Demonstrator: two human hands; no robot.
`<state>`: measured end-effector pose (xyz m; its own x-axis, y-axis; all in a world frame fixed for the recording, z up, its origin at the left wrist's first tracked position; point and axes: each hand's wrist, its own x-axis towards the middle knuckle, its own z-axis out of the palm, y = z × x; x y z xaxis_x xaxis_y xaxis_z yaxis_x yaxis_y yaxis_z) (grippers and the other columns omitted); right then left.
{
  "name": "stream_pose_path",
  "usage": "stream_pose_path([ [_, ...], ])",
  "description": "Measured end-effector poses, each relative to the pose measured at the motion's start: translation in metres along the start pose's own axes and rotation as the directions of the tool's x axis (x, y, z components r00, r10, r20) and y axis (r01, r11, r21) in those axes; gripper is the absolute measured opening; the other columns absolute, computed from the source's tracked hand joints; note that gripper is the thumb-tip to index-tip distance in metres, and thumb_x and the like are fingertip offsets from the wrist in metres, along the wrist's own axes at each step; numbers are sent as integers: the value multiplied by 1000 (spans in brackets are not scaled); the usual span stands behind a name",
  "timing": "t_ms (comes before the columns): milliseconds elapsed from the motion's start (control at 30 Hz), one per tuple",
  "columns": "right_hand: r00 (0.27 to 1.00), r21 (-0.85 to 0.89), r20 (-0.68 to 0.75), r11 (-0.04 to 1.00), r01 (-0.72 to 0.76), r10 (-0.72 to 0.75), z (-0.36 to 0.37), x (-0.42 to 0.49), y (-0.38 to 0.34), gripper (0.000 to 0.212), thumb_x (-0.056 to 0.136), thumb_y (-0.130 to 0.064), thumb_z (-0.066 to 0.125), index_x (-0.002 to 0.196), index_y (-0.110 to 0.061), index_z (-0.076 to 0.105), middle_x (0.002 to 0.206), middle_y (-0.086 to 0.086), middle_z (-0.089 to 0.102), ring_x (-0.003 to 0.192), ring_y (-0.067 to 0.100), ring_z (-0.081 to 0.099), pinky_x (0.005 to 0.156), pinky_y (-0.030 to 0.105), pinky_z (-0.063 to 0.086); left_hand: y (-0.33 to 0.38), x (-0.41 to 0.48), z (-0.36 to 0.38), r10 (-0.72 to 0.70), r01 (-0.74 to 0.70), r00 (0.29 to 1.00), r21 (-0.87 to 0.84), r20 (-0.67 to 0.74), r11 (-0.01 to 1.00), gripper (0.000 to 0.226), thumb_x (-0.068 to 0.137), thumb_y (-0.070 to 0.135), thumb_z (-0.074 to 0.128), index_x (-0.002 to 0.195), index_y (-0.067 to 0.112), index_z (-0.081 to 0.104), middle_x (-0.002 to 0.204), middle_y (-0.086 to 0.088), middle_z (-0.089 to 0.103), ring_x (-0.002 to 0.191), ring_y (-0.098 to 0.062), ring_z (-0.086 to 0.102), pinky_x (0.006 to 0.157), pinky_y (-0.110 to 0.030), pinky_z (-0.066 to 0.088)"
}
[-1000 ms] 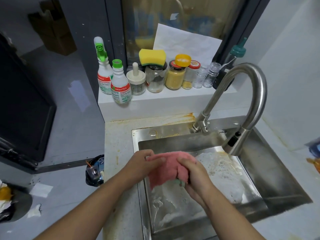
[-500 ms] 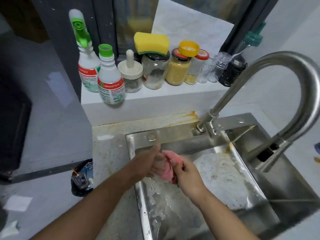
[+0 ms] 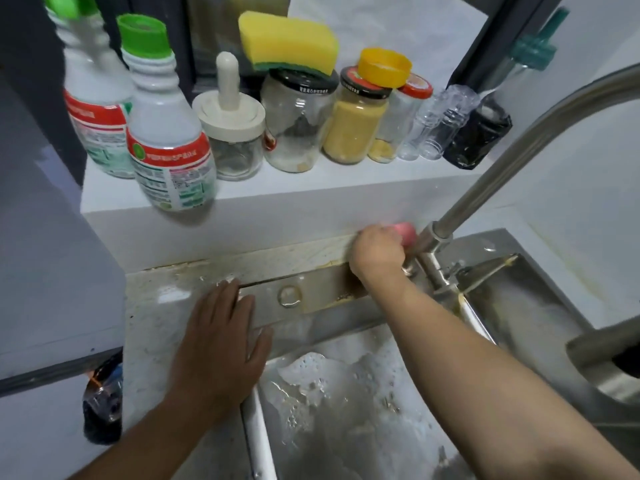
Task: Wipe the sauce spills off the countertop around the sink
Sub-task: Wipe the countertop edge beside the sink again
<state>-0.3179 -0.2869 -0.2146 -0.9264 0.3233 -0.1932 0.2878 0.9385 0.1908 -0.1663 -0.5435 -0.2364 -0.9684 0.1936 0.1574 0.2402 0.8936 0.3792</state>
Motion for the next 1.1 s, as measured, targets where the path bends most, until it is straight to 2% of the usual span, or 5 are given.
stream_pose_path([
  [133,994,205,101,976,-72,52,3,-9,-2,79,102,-49,17,157,8,18,163,38,12,154,48,5,126,54,-1,1,0,0,16,-17,1000,10,26,1000,54,90,47,46,121,5,62,140,-20,52,135,-40,43,111,-55,37],
  [433,899,359,-268,831,426,-345,15,-107,-2,53,94,-42,27,130,-12,53,136,10,47,122,34,43,99,48,43,2,-1,-5,5,-4,999,-28,51,1000,52,91,47,45,118,6,62,141,-18,51,137,-39,41,111,-55,37],
  [633,998,295,-56,954,47,-32,4,-37,10,63,107,-50,16,156,-16,38,160,36,22,152,46,11,126,51,-1,3,-2,-5,2,-1,999,-30,54,1000,52,92,48,43,122,8,60,144,-15,50,138,-35,40,114,-53,35],
  [800,853,377,-173,767,519,-492,28,-126,2,66,101,-59,20,149,-17,38,164,15,22,155,36,15,127,47,18,2,-3,-4,9,-8,999,-22,53,1000,55,92,48,42,124,7,60,144,-17,49,138,-37,40,114,-53,34],
  [1100,887,295,-317,853,430,-337,41,-112,45,36,84,5,48,119,-6,49,132,22,58,126,37,53,114,49,41,1,-5,-4,-1,2,999,-21,45,1000,56,92,49,44,126,7,59,144,-17,49,137,-37,40,115,-52,34],
])
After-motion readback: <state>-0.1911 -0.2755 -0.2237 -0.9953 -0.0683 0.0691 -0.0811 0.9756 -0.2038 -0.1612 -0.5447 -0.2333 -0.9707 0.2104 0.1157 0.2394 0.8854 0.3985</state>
